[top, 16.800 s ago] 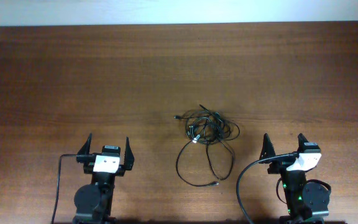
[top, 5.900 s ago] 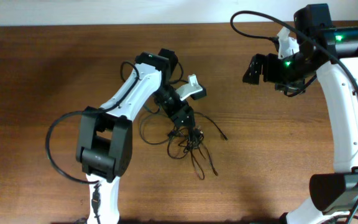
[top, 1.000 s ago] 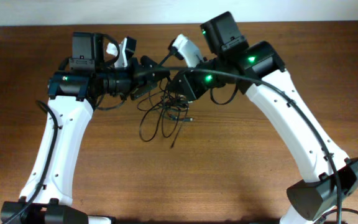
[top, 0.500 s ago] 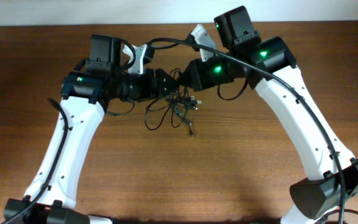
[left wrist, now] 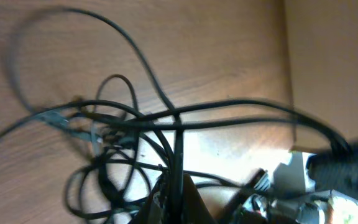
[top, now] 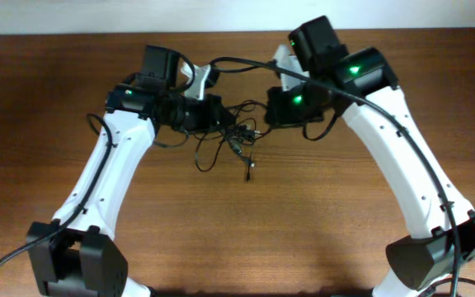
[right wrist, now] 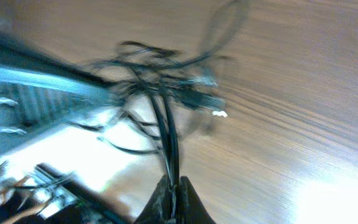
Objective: Untangle cables
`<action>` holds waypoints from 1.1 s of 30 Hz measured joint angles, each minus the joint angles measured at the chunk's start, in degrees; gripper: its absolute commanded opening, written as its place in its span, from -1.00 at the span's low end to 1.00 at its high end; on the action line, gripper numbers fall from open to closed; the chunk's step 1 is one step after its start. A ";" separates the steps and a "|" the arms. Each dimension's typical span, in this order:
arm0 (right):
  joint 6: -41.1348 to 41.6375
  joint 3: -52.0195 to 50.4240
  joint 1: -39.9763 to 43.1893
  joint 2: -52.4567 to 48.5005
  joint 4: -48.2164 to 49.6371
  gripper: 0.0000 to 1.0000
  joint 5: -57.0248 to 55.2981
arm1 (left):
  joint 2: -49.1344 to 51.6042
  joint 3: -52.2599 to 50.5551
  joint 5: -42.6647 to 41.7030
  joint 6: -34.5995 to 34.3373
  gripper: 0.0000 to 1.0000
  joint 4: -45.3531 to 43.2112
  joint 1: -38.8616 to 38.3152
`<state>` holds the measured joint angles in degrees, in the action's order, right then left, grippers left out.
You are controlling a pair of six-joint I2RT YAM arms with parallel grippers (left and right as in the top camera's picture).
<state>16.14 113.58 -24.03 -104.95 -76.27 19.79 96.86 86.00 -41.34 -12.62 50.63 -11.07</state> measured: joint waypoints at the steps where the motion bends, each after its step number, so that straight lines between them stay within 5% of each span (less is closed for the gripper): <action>1: 0.39 0.00 1.14 0.00 -1.42 -0.92 -2.69 | -0.09 0.42 1.16 0.00 -1.00 -0.02 0.63; 9: 1.86 0.00 7.87 -0.17 -6.69 -0.92 -18.12 | -8.87 2.73 11.89 0.00 -1.00 0.81 6.75; 23: 0.39 0.00 12.46 -1.20 -11.72 -0.92 -18.51 | -9.99 2.73 31.04 -1.62 -1.00 7.93 8.26; 28: 0.15 0.00 13.35 -1.20 -12.31 -0.91 -17.40 | -9.99 2.73 30.62 -2.38 -1.00 8.81 8.09; 30: 0.13 0.00 13.35 -1.20 -12.57 -0.69 -17.59 | -9.97 2.64 28.17 -2.38 -0.99 9.07 7.26; 31: 0.07 0.00 13.40 -1.20 -12.98 -0.28 -17.97 | -9.84 2.27 27.26 -2.38 -0.64 9.64 5.99; 33: 0.22 0.00 13.66 -1.20 -13.46 0.33 -18.56 | -8.44 1.77 26.38 -2.60 0.59 10.29 2.38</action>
<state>16.36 113.58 -10.37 -106.15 -89.73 1.23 88.42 87.77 -14.96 -15.22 60.93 -8.69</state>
